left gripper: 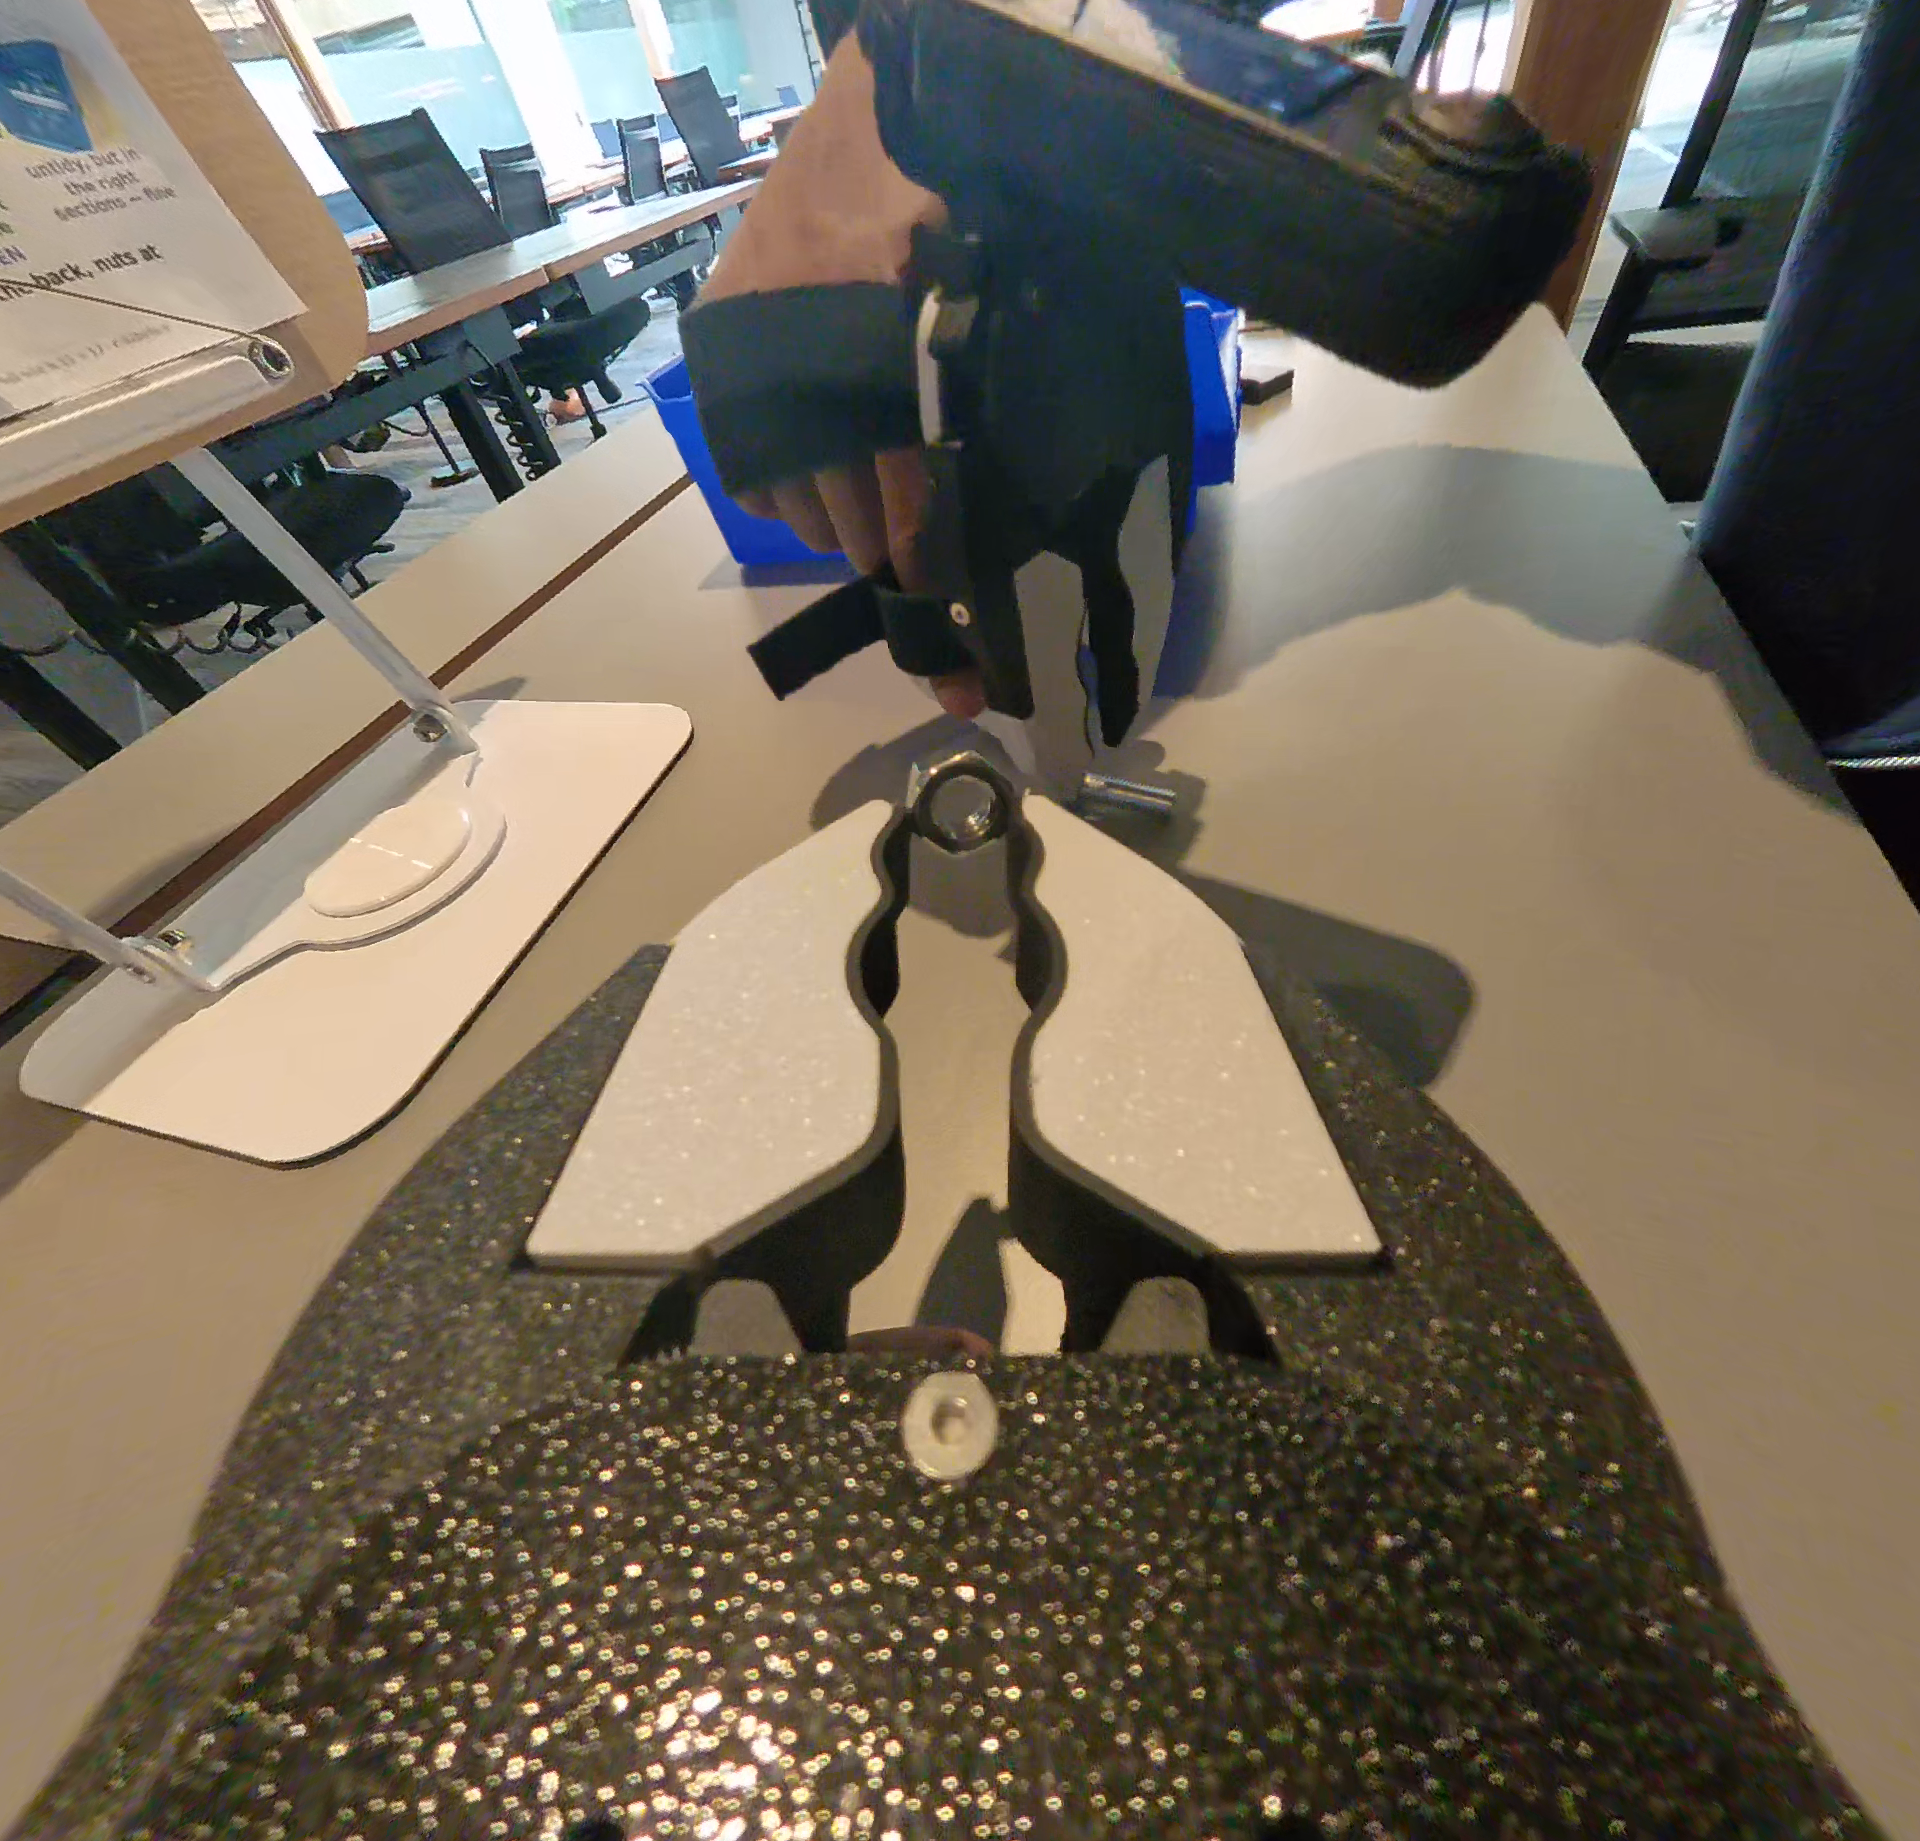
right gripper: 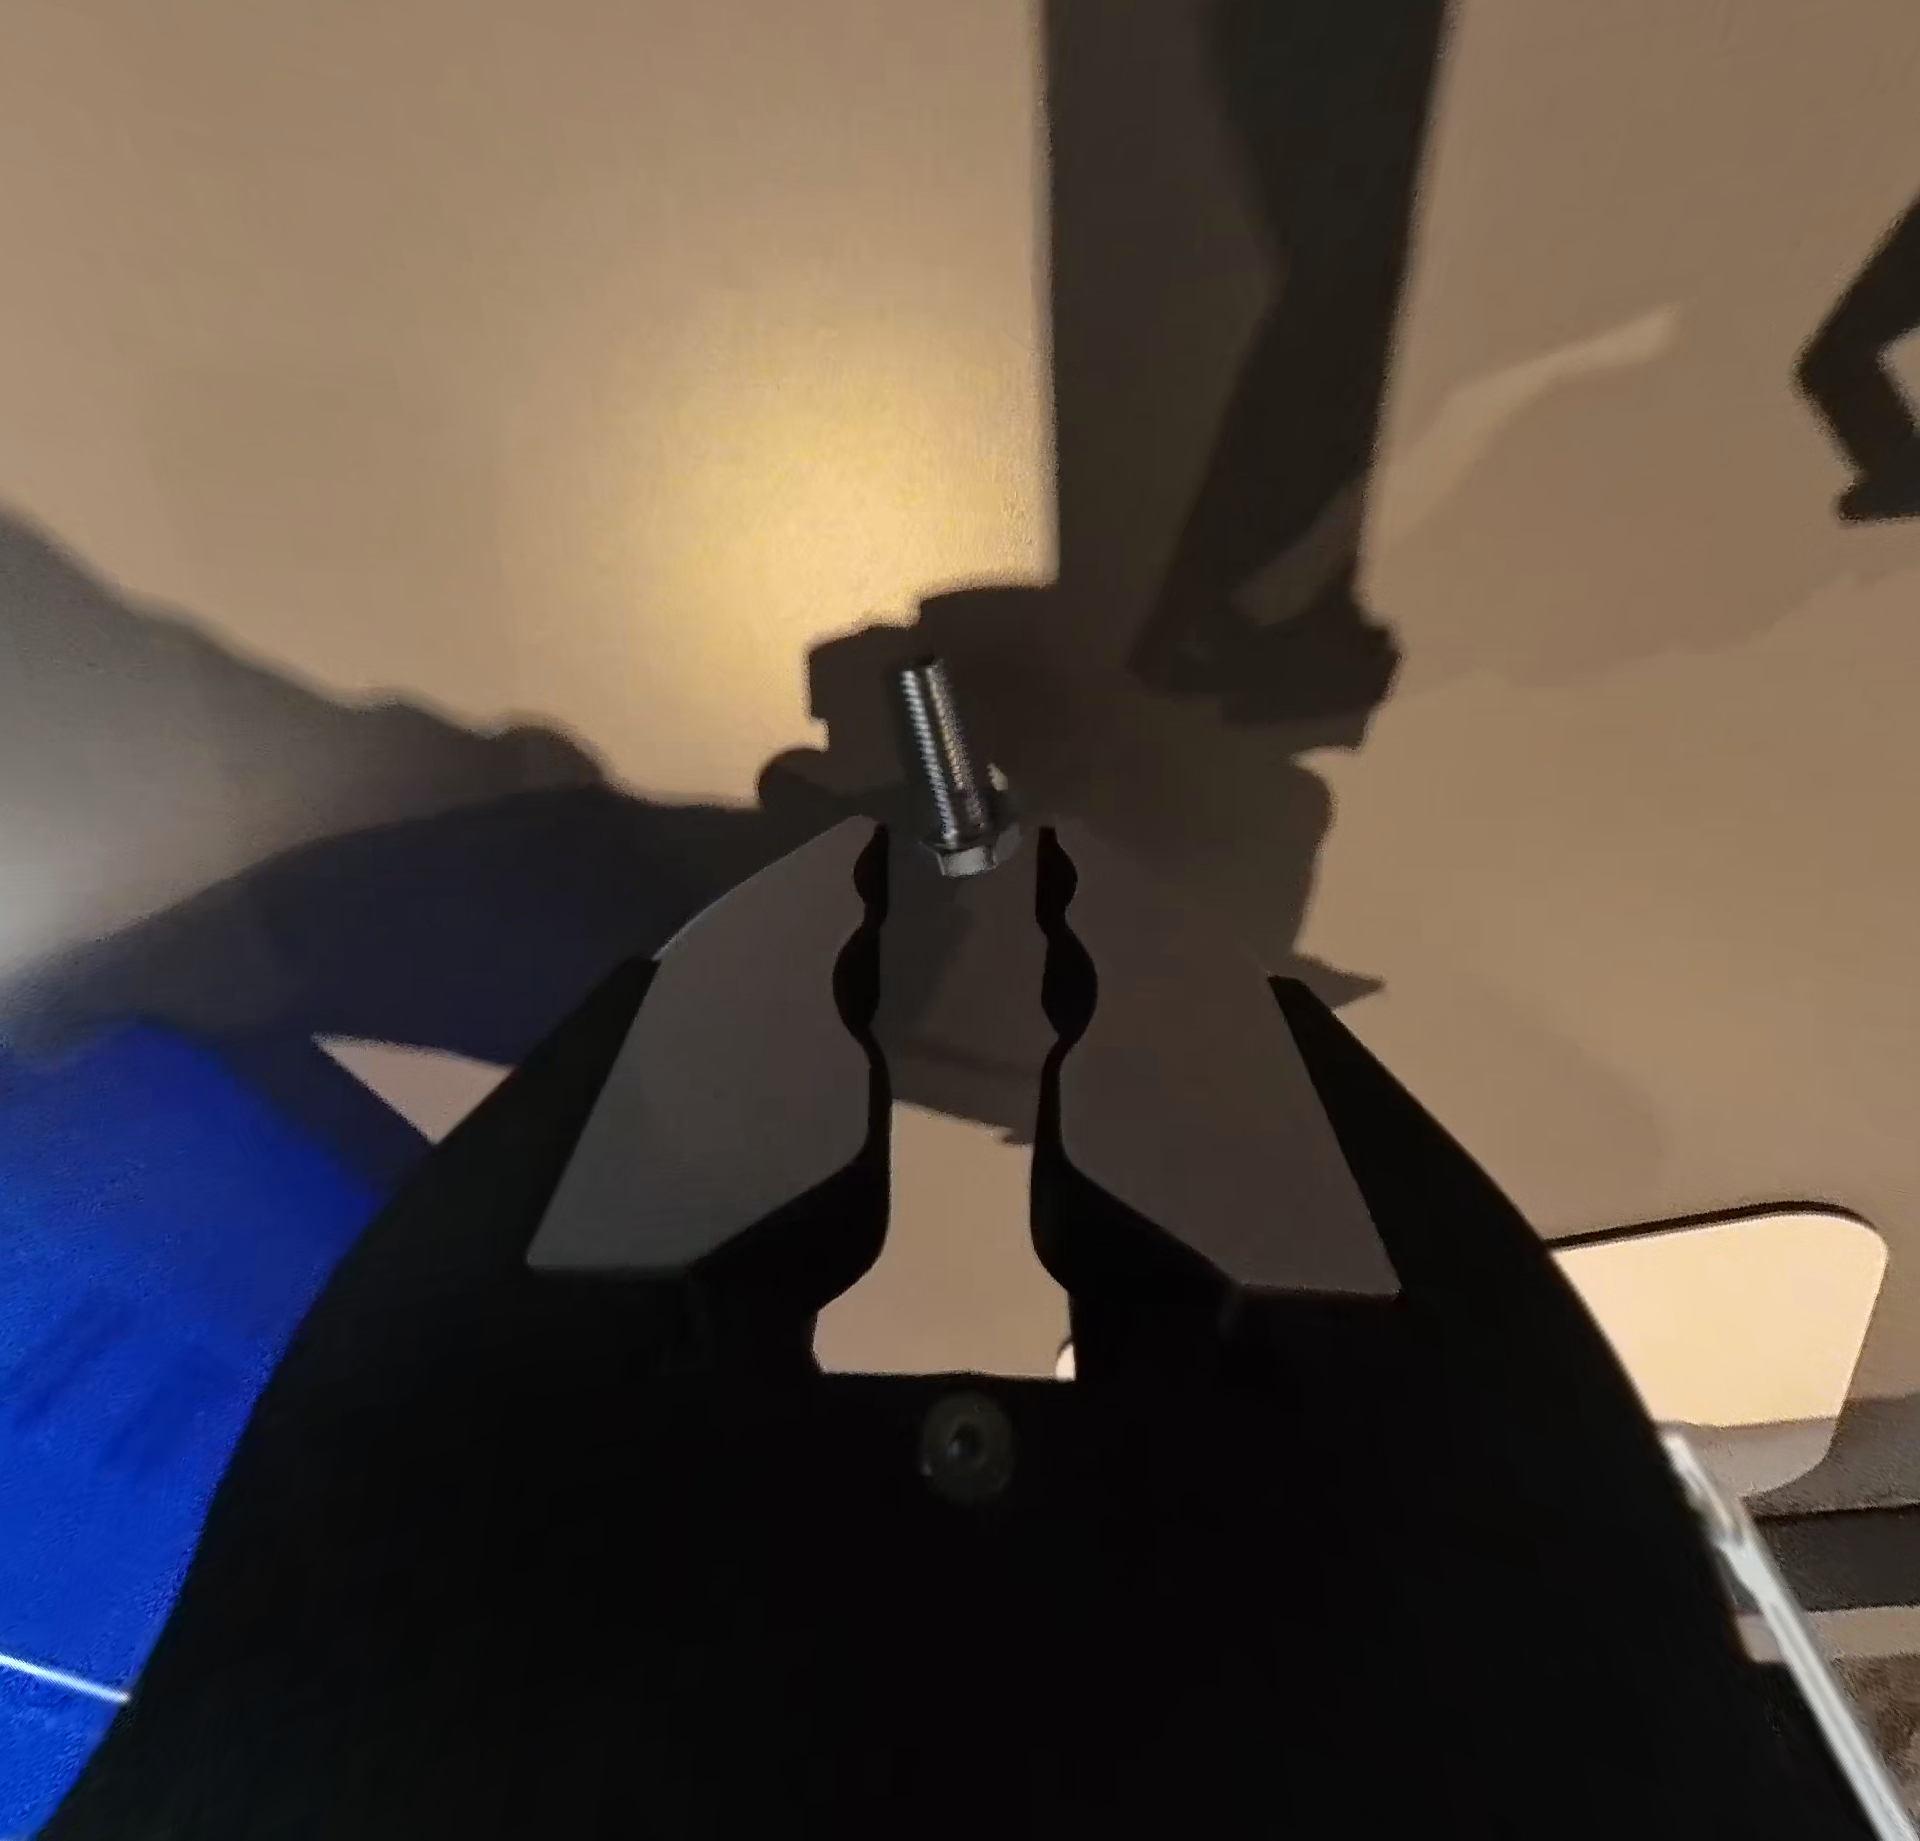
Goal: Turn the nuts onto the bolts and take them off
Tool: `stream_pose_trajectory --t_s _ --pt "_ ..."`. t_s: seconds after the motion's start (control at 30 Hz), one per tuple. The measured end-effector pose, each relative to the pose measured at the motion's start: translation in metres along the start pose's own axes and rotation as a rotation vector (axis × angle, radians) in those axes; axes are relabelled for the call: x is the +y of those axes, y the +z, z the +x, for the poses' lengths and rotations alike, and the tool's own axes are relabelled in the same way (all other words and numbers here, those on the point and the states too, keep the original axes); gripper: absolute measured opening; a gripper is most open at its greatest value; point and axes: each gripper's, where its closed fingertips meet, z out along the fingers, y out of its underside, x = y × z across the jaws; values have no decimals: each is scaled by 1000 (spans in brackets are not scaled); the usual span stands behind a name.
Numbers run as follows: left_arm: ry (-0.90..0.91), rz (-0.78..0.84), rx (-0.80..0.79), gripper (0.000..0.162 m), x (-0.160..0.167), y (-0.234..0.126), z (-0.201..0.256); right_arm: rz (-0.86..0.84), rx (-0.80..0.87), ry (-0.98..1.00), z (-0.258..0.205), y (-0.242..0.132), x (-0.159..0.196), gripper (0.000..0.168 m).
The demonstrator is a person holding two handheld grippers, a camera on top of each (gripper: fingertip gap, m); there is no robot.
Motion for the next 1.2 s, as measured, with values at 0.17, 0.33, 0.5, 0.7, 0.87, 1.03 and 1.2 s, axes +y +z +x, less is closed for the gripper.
stream_pose_trajectory --t_s 0.17,0.33,0.5,0.7,0.87,1.03,1.2 --pt "2 0 5 17 0 0 1 -34 -36 -53 0 7 4 24" --pt "3 1 7 17 -1 0 2 -63 -81 -75 -3 12 7 19" --pt "2 1 7 17 -1 0 2 -52 -84 -54 -1 12 6 19" --pt "3 4 12 17 -1 1 3 -44 -65 8 -1 13 6 20" --pt "5 6 13 17 -2 1 4 5 -56 102 0 13 5 19" --pt "2 14 8 17 -3 -1 3 75 -20 253 1 13 3 19" --pt "1 19 10 17 -5 -1 4 141 88 489 7 13 1 19"
